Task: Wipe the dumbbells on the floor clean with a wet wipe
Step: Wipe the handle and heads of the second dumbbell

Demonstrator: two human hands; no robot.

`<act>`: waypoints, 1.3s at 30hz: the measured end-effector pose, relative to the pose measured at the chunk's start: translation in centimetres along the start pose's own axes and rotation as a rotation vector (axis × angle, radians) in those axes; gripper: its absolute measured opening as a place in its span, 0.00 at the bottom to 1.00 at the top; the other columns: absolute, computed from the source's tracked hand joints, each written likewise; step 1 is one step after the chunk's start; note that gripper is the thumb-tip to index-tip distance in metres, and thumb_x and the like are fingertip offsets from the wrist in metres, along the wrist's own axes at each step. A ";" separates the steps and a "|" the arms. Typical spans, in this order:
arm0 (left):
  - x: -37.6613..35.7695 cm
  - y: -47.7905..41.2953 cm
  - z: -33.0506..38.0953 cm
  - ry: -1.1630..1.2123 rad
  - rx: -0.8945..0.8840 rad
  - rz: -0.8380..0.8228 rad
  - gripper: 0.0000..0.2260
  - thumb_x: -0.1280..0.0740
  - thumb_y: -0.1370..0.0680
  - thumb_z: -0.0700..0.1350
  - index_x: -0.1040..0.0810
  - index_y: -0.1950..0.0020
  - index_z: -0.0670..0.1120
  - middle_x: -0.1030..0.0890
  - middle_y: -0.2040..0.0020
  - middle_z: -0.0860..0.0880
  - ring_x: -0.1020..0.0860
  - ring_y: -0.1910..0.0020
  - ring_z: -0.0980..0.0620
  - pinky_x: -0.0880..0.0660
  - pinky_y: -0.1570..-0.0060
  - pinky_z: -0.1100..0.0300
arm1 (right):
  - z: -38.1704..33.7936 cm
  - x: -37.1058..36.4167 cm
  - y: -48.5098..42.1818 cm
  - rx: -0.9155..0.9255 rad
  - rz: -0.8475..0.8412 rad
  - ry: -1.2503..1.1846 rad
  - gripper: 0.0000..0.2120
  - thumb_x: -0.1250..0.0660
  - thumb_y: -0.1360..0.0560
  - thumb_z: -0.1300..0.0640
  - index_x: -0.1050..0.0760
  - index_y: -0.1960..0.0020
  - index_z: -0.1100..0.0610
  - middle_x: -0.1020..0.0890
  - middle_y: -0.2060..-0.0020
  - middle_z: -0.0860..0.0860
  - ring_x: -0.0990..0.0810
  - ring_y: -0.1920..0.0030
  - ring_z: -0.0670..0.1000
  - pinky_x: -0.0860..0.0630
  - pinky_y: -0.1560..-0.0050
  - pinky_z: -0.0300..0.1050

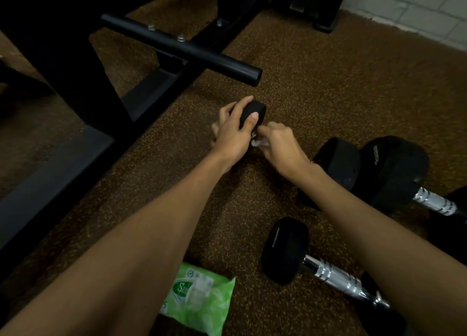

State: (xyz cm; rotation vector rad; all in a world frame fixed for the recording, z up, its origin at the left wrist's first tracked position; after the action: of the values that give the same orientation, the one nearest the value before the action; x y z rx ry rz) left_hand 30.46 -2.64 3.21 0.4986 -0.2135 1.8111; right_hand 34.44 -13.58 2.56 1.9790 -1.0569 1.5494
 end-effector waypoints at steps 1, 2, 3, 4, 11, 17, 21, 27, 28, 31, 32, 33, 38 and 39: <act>0.0 0.0 0.0 0.000 -0.004 0.001 0.18 0.44 0.19 0.55 0.38 0.29 0.65 0.42 0.28 0.53 0.42 0.31 0.45 0.42 0.31 0.38 | 0.0 0.0 0.5 0.053 -0.021 0.037 0.08 0.35 0.24 0.62 0.23 0.46 0.62 0.24 0.50 0.58 0.27 0.48 0.56 0.29 0.52 0.46; 0.0 0.1 -0.1 -0.001 -0.007 0.001 0.18 0.44 0.19 0.55 0.38 0.29 0.65 0.42 0.28 0.53 0.42 0.31 0.45 0.42 0.31 0.38 | -0.1 0.0 1.0 0.107 -0.039 0.069 0.09 0.35 0.24 0.62 0.23 0.45 0.61 0.25 0.48 0.58 0.27 0.47 0.56 0.28 0.50 0.48; 0.0 0.1 -0.1 -0.001 -0.008 0.001 0.18 0.44 0.19 0.55 0.38 0.29 0.65 0.42 0.27 0.53 0.42 0.31 0.45 0.43 0.31 0.38 | 0.0 0.0 1.4 0.149 -0.053 0.095 0.10 0.34 0.24 0.62 0.23 0.44 0.61 0.25 0.46 0.58 0.28 0.46 0.57 0.27 0.49 0.49; 0.0 0.2 0.0 -0.002 -0.007 0.002 0.18 0.44 0.19 0.55 0.38 0.29 0.64 0.42 0.27 0.53 0.42 0.31 0.45 0.43 0.31 0.38 | 0.1 0.1 1.7 0.174 -0.060 0.115 0.10 0.34 0.24 0.62 0.23 0.43 0.61 0.26 0.45 0.58 0.28 0.46 0.58 0.27 0.49 0.50; 0.0 0.1 0.1 -0.005 0.007 0.004 0.18 0.44 0.19 0.55 0.38 0.29 0.64 0.42 0.27 0.53 0.43 0.31 0.46 0.43 0.31 0.38 | 0.9 0.5 0.7 0.025 -0.031 -0.051 0.05 0.32 0.26 0.62 0.24 0.51 0.61 0.21 0.53 0.57 0.23 0.51 0.57 0.26 0.52 0.49; 0.0 -0.1 0.1 0.000 0.004 -0.002 0.18 0.44 0.19 0.55 0.37 0.30 0.65 0.42 0.28 0.53 0.42 0.31 0.46 0.42 0.31 0.39 | -0.6 0.1 0.4 -0.043 0.007 0.004 0.10 0.38 0.23 0.63 0.26 0.43 0.63 0.24 0.49 0.59 0.24 0.48 0.58 0.27 0.53 0.49; 0.0 0.0 0.0 -0.005 -0.010 0.007 0.18 0.44 0.19 0.55 0.37 0.30 0.64 0.42 0.28 0.53 0.42 0.31 0.46 0.42 0.31 0.39 | -1.5 -1.4 1.9 0.079 -0.089 0.265 0.15 0.43 0.20 0.62 0.31 0.34 0.60 0.28 0.39 0.59 0.31 0.39 0.59 0.27 0.45 0.51; 0.0 0.1 -0.1 0.008 -0.004 0.008 0.18 0.44 0.19 0.55 0.37 0.29 0.64 0.42 0.28 0.53 0.42 0.31 0.46 0.42 0.31 0.38 | -0.2 0.3 -0.2 -0.233 -0.087 -0.079 0.15 0.41 0.22 0.59 0.34 0.37 0.61 0.21 0.48 0.62 0.21 0.49 0.63 0.23 0.49 0.57; 0.0 0.1 -0.1 0.010 -0.004 0.008 0.18 0.44 0.19 0.55 0.37 0.29 0.64 0.42 0.28 0.53 0.42 0.31 0.46 0.43 0.31 0.38 | 0.5 0.2 -1.0 -0.342 -0.106 -0.178 0.15 0.42 0.21 0.57 0.34 0.37 0.61 0.21 0.48 0.62 0.21 0.49 0.63 0.23 0.49 0.57; -0.1 0.2 -0.1 0.017 -0.009 0.021 0.18 0.43 0.19 0.55 0.37 0.30 0.64 0.41 0.28 0.53 0.42 0.32 0.46 0.43 0.31 0.38 | 1.5 0.2 -2.9 -0.505 -0.276 -0.271 0.14 0.45 0.22 0.58 0.28 0.41 0.64 0.25 0.49 0.59 0.24 0.46 0.60 0.31 0.51 0.48; 0.0 0.2 -0.1 0.020 -0.010 0.025 0.17 0.43 0.19 0.55 0.37 0.30 0.64 0.41 0.28 0.53 0.42 0.32 0.46 0.43 0.31 0.38 | 1.7 0.1 -3.2 -0.536 -0.315 -0.273 0.15 0.45 0.22 0.58 0.27 0.41 0.64 0.26 0.49 0.60 0.25 0.47 0.58 0.33 0.53 0.47; 0.0 0.2 -0.1 0.023 -0.012 0.028 0.17 0.43 0.19 0.55 0.37 0.30 0.65 0.41 0.28 0.54 0.42 0.32 0.46 0.43 0.31 0.39 | 1.9 0.1 -3.4 -0.570 -0.350 -0.291 0.16 0.45 0.22 0.57 0.27 0.40 0.64 0.27 0.49 0.60 0.26 0.48 0.58 0.34 0.53 0.46; -0.1 0.0 -0.1 0.030 -0.012 0.012 0.17 0.44 0.19 0.55 0.37 0.30 0.65 0.41 0.29 0.53 0.42 0.32 0.47 0.43 0.31 0.38 | 1.7 -0.6 -4.1 -0.607 -0.373 -0.314 0.20 0.46 0.20 0.53 0.28 0.36 0.64 0.24 0.39 0.63 0.24 0.45 0.60 0.33 0.53 0.43; -0.1 0.1 -0.1 0.028 -0.015 0.013 0.17 0.44 0.19 0.55 0.37 0.30 0.65 0.41 0.29 0.53 0.42 0.32 0.47 0.43 0.31 0.38 | 1.2 -0.5 -4.0 -0.587 -0.352 -0.308 0.20 0.46 0.20 0.53 0.28 0.35 0.64 0.25 0.38 0.63 0.25 0.47 0.59 0.34 0.53 0.43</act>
State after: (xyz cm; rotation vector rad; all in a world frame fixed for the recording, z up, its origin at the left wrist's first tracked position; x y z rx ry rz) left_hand 30.40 -2.69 3.07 0.4626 -0.2115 1.8271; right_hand 38.24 -11.81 2.26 1.8694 -1.0493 0.6635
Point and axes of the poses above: each hand's wrist, its own y-axis away from the middle knuckle, its own x-axis out of the back of the hand, z = x × y, the point moved 5 cm from there along -y, towards the middle knuckle
